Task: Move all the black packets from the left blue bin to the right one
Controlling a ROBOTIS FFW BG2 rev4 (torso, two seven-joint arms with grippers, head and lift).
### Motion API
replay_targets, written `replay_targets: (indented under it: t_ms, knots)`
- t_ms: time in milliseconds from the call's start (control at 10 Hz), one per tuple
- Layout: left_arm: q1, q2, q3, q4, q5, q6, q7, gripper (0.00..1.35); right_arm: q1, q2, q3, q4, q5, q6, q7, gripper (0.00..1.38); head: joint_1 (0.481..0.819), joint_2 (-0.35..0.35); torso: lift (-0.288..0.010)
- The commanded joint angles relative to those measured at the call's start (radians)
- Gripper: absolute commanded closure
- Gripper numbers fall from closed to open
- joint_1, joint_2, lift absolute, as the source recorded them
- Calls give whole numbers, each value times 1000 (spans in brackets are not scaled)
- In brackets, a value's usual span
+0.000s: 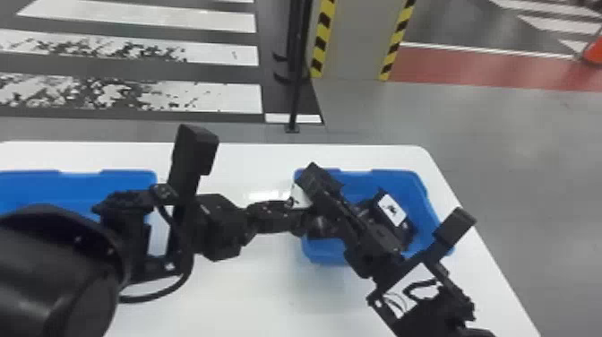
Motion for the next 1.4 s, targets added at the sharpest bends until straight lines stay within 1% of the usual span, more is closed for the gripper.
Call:
replay_targets:
  t_ms: [0,100,200,300,400,600,700,800,900,1000,1100,1200,1300]
  knots:
    - [18,-4,9,0,35,-10,10,783,0,1,-1,2,-11,-5,-1,1277,695,-167,-139]
    - [45,-11,31,0,37,-10,12,312,-2,5,-15,5,-17,-7,-1,1277,695,-169,-139]
    - [69,-14,51,-10,51,-32,12,75,-7,6,-47,10,-13,-7,-3,1277,695,-172,-139]
    - [111,-17,83,-44,53,-46,12,111,-29,0,-73,32,-5,-5,-3,1277,695,-180,-139]
    - [172,-27,135,-91,43,-61,12,147,-71,-14,-101,59,23,15,-3,1277,695,-192,-139]
    - [290,-55,222,-157,33,-157,12,148,-142,-37,-171,130,103,32,-3,1277,695,-192,-139]
    - [342,-61,250,-194,27,-174,15,148,-167,-45,-204,159,135,34,-3,1277,695,-196,-139]
    - [395,-61,272,-231,29,-171,16,150,-191,-51,-240,194,165,39,-5,1277,695,-201,-139]
    - [445,-63,296,-253,43,-169,16,151,-218,-60,-260,236,181,81,-5,1277,695,-216,-139]
    - [469,-72,316,-258,53,-169,16,151,-231,-71,-268,248,197,113,-5,1276,695,-236,-139]
    - [474,-81,336,-260,53,-171,18,153,-238,-75,-274,258,191,152,-5,1207,695,-245,-139]
    - [476,-89,362,-263,53,-201,18,153,-240,-74,-278,270,181,152,-5,1009,695,-243,-139]
    - [486,-95,394,-270,49,-243,18,153,-238,-69,-290,270,212,138,-5,647,695,-238,-139]
